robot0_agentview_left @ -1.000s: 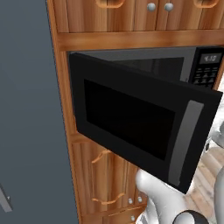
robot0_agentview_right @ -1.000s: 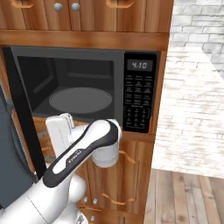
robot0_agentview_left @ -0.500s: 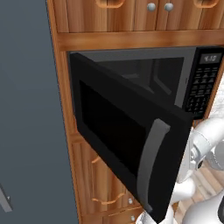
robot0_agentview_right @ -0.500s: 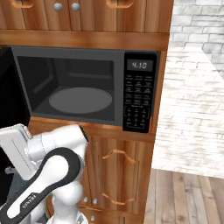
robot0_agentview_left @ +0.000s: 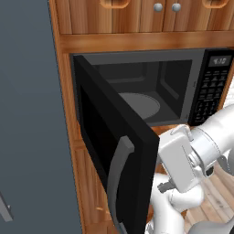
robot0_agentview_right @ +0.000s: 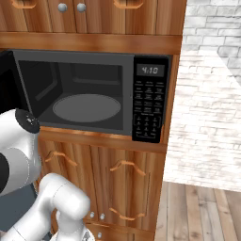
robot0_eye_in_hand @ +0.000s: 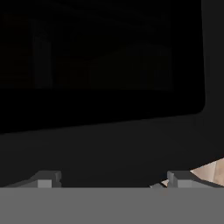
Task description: Place the sponge inside the microwave to prepare for sanitizing.
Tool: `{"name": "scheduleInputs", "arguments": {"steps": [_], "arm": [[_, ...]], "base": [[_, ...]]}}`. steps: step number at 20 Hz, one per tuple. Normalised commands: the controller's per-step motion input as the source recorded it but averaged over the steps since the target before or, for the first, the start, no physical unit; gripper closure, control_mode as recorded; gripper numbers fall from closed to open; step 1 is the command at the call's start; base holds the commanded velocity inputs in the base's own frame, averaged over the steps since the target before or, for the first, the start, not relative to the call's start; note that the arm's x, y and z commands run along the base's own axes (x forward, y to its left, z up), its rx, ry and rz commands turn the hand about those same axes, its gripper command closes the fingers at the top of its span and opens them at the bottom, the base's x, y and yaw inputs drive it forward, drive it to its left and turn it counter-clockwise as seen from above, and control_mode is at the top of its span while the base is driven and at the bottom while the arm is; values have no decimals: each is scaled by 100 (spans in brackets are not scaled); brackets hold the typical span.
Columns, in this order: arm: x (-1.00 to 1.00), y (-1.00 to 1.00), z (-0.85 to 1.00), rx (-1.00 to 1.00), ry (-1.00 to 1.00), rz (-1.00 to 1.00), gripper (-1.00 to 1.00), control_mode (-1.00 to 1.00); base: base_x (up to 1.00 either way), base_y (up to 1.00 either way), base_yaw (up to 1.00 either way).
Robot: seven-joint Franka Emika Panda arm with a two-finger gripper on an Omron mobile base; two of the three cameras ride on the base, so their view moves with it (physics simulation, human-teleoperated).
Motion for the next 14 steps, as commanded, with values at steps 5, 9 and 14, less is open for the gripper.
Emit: {"name": "scheduleInputs", "arguments": {"steps": [5,9,14], "arm": [[-79,54,-23,1,-6,-35,-100,-100],[-66,3,-35,9,-6,-30,-100,-100],[-28,-34,-46,6,0,-26,-100,-100]], "base": [[0,0,0],[0,0,0],[0,0,0]]}}
